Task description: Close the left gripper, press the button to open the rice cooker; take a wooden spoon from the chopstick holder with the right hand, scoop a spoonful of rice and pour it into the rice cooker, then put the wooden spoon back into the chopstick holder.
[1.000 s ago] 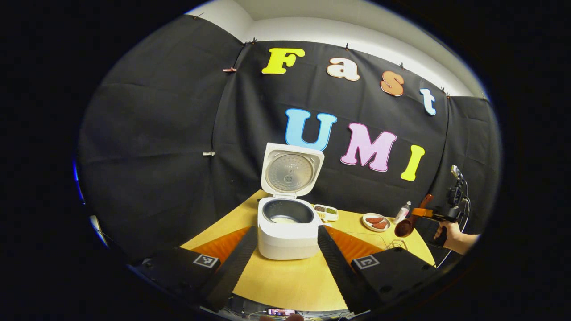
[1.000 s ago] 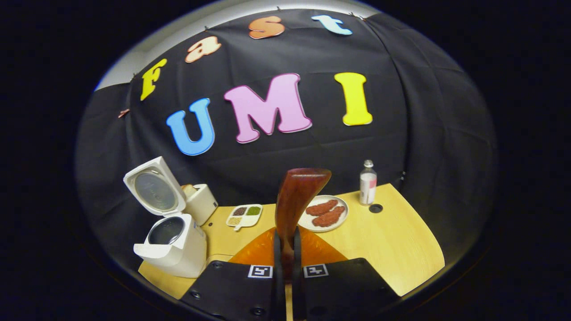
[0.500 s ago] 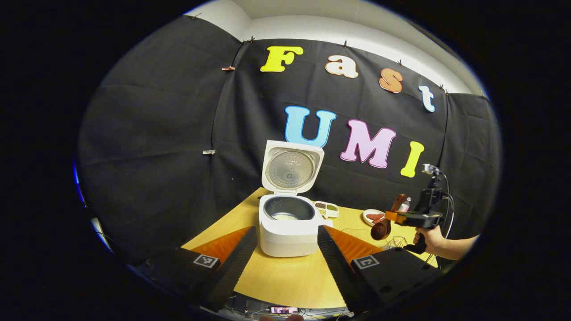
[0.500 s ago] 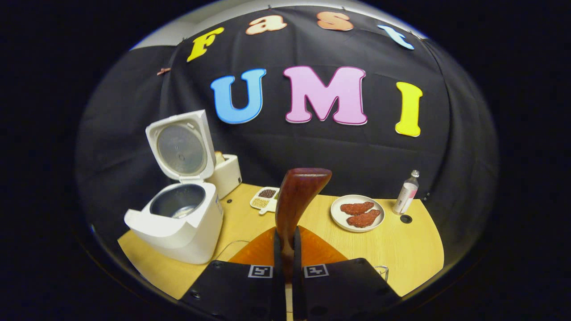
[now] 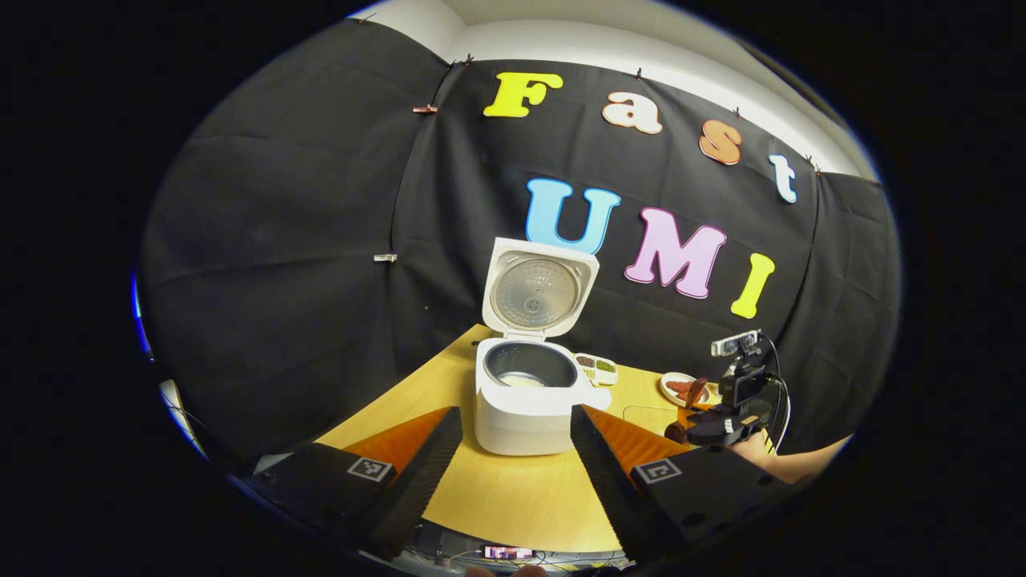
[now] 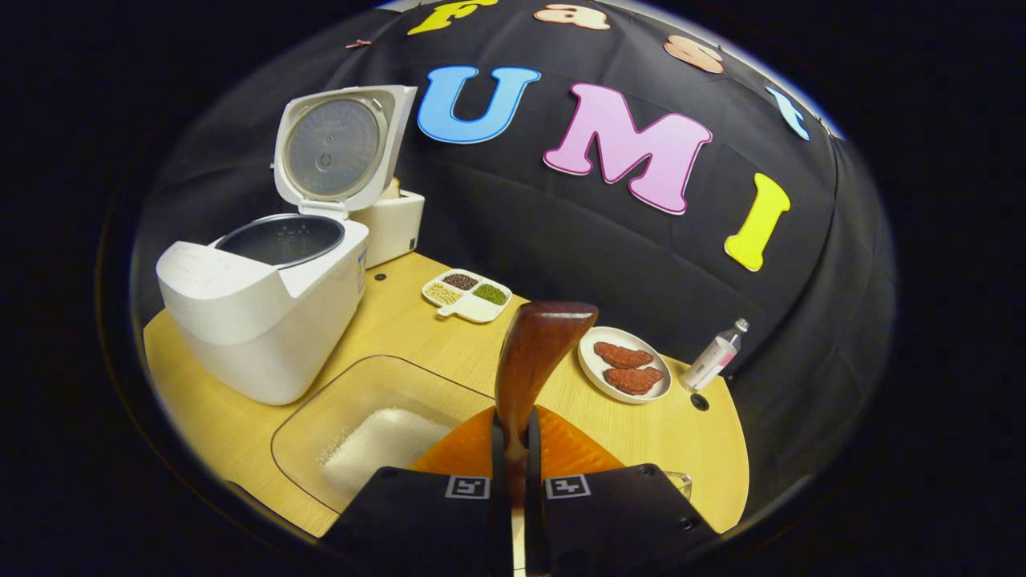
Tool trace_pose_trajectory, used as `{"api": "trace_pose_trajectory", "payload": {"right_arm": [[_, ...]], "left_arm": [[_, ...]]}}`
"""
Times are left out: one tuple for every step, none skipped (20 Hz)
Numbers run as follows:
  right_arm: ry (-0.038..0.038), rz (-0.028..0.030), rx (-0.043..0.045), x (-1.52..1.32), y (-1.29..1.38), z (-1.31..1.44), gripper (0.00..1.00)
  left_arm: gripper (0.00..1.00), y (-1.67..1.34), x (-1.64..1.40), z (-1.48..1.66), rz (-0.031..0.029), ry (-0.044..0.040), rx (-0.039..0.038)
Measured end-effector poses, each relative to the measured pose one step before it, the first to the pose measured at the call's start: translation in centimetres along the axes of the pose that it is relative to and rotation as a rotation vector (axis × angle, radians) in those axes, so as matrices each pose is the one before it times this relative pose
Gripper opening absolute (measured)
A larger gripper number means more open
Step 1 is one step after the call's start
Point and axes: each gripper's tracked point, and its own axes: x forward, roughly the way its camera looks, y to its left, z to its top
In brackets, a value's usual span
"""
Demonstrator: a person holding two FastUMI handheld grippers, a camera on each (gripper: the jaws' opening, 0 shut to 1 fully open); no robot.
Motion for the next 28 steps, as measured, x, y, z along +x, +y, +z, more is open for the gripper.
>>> {"api": "trace_pose_trajectory", "payload": {"right_arm": [[0.00559, -0.01058, 0.01121, 0.117, 0.172, -0.444, 0.11], [-0.01483, -0.01589, 0.01054, 0.069, -0.023, 0.230, 0.11], [0.00687, -0.00336, 0.03137, 0.148, 0.393, -0.062, 0.11], [0.01134, 0.01654, 0.06587, 0.002, 0.765, -0.122, 0.11], [0.02221, 0.01401, 0.08424, 0.075, 0.776, -0.455, 0.11], [0.01052, -0.00644, 0.07020, 0.093, 0.131, -0.262, 0.11], [0.00556, -0.01364, 0.05783, 0.031, -0.191, 0.054, 0.11], [0.00765, -0.00326, 0.05733, 0.149, 0.112, -0.004, 0.11], [0.01981, 0.01367, 0.06659, 0.116, 0.477, -0.406, 0.10], [0.01254, 0.00846, 0.06336, 0.105, 0.155, -0.177, 0.11], [0.00862, 0.00507, 0.05723, 0.103, -0.021, -0.028, 0.11], [0.00601, 0.00326, 0.05079, 0.089, -0.040, -0.026, 0.10], [0.00996, 0.00689, 0.04523, 0.041, -0.026, -0.106, 0.10], [0.00940, 0.00931, 0.03145, -0.022, -0.006, -0.121, 0.10], [0.00466, 0.01064, 0.02031, -0.052, 0.139, -0.112, 0.11], [0.00061, 0.00484, 0.00361, -0.091, 0.057, 0.041, 0.10], [-0.00138, 0.01046, -0.00957, -0.126, 0.246, -0.090, 0.11], [-0.00469, 0.01570, -0.02135, -0.091, 0.393, -0.077, 0.10], [-0.00797, 0.01226, -0.02489, -0.121, 0.427, -0.085, 0.10], [0.00025, 0.00833, -0.01153, 0.017, 0.378, -0.131, 0.11], [0.00259, 0.00487, 0.00055, -0.030, 0.348, -0.270, 0.11], [0.00392, 0.00467, 0.01240, 0.034, 0.301, -0.199, 0.10], [0.00605, 0.00346, 0.01453, 0.151, 0.086, -0.131, 0.10], [0.00615, 0.00221, 0.01489, 0.030, 0.064, -0.065, 0.11], [0.00100, -0.00125, 0.01798, 0.116, -0.108, 0.072, 0.11], [0.01040, 0.00082, 0.02474, 0.041, -0.116, -0.082, 0.10], [0.00634, 0.00043, 0.03331, 0.039, -0.215, 0.037, 0.11], [0.01135, 0.00447, 0.03659, 0.064, -0.198, -0.031, 0.11]], "left_arm": [[0.94, 0.192, 0.128, 0.054, 0.00249, 0.00169, -0.00095], [0.94, 0.208, -0.012, -0.245, 0.00234, 0.00390, -0.00200], [0.94, 0.194, 0.058, -0.049, 0.00272, 0.00153, -0.00586], [0.94, 0.144, 0.057, -0.042, 0.00228, 0.00192, -0.00643], [0.94, 0.222, 0.077, -0.048, 0.00432, 0.00272, -0.00665], [0.94, 0.174, 0.033, -0.195, 0.00186, 0.00254, -0.00656], [0.94, 0.050, 0.027, -0.019, 0.00251, 0.00158, -0.00530], [0.94, 0.268, -0.040, -0.103, 0.00229, -0.00010, -0.00292], [0.94, 0.195, 0.008, 0.063, 0.00192, -0.00177, -0.00091], [0.94, 0.169, -0.026, -0.093, 0.00338, -0.00142, 0.00043], [0.94, 0.170, -0.054, 0.028, 0.00256, -0.00086, 0.00014], [0.94, 0.136, -0.084, -0.075, 0.00478, -0.00066, -0.00115], [0.94, 0.239, -0.056, 0.064, 0.00286, 0.00045, -0.00164], [0.94, 0.094, -0.100, -0.130, 0.00262, 0.00105, 0.00051], [0.94, 0.112, -0.048, -0.004, 0.00358, 0.00154, 0.00238], [0.94, 0.140, -0.074, -0.045, 0.00366, 0.00139, 0.00227], [0.94, 0.097, 0.037, 0.051, 0.00296, 0.00095, 0.00010], [0.94, 0.067, -0.032, 0.109, 0.00228, -0.00036, -0.00130], [0.94, -0.006, -0.030, -0.029, 0.00209, -0.00018, -0.00114], [0.94, 0.029, 0.000, -0.088, 0.00243, 0.00130, 0.00051], [0.94, 0.021, -0.109, -0.090, 0.00239, 0.00065, 0.00292], [0.94, 0.016, -0.045, 0.017, 0.00413, 0.00177, 0.00540], [0.94, 0.066, -0.092, -0.037, 0.00243, 0.00160, 0.00223], [0.94, 0.050, -0.118, -0.096, 0.00165, 0.00087, -0.00215], [0.94, 0.104, -0.126, 0.010, 0.00386, 0.00040, -0.00364], [0.94, 0.111, -0.115, 0.029, 0.00422, -0.00109, -0.00349], [0.94, 0.088, -0.143, -0.004, 0.00275, -0.00159, -0.00254], [0.94, 0.029, -0.089, 0.041, 0.00186, -0.00090, -0.00108]]}}
